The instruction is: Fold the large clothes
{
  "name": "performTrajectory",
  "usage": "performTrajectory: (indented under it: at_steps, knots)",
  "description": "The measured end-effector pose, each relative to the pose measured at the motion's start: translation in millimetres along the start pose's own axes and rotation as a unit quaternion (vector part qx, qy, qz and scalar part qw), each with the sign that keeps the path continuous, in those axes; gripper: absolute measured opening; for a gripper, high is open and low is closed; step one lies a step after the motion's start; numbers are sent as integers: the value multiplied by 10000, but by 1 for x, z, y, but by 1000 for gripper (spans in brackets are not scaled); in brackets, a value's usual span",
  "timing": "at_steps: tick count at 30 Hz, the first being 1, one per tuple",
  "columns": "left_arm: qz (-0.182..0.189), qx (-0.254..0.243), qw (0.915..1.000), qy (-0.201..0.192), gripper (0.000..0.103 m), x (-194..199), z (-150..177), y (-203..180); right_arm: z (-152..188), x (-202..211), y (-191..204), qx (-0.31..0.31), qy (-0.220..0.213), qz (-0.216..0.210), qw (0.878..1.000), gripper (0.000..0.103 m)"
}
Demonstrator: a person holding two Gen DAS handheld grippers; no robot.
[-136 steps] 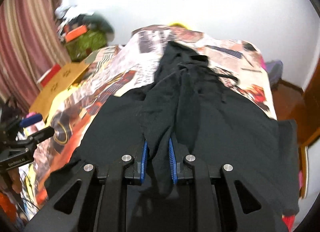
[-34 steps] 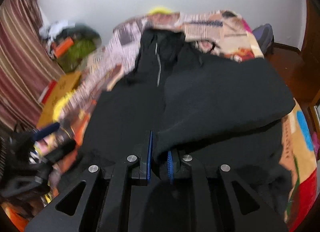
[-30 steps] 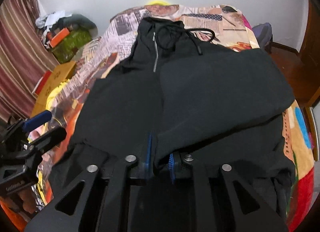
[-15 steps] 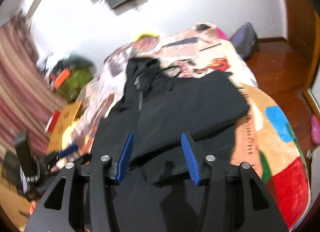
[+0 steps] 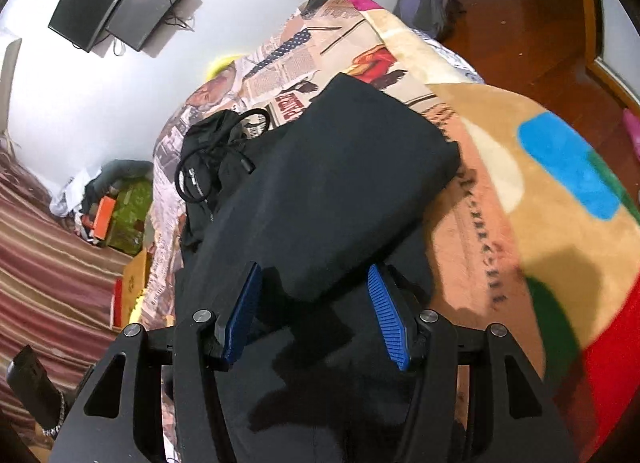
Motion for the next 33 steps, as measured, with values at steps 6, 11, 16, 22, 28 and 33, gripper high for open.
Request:
performTrajectory:
  at_steps: [6, 11, 16, 22, 28, 33]
  knots:
    - [-33, 17, 9999, -145, 68, 9, -4, 7, -6, -1, 14, 105, -147, 83, 9998, 17]
    - [-102, 70, 9996, -252, 68, 19, -4, 21, -15, 21, 45, 695, -616, 106, 9956, 10]
    - [-241, 185, 9986, -432, 68, 39, -1, 41, -11, 45, 105, 1425, -877, -137, 9858, 9]
    - [-375, 461, 9960, -671, 68, 69, 6, 70, 21, 44, 181, 2394, -936, -334, 9658, 9]
    - [-476, 734, 9934, -735, 68, 92, 20, 98, 75, 0, 226, 3170, -396, -293, 9471, 9]
    - [-601, 876, 9925, -612, 69, 96, 38, 116, 121, -48, 225, 3563, 239, 0, 9340, 13]
Point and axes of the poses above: each gripper's, at about its wrist camera, not at the fingertips, and x roughly against the way its jaws point, y to its left, z to its underside, the point moved 7 cm from there along -x, roughly the way its jaws point, and after that the axes turned 12 degrees about z, right-handed, at the moved point
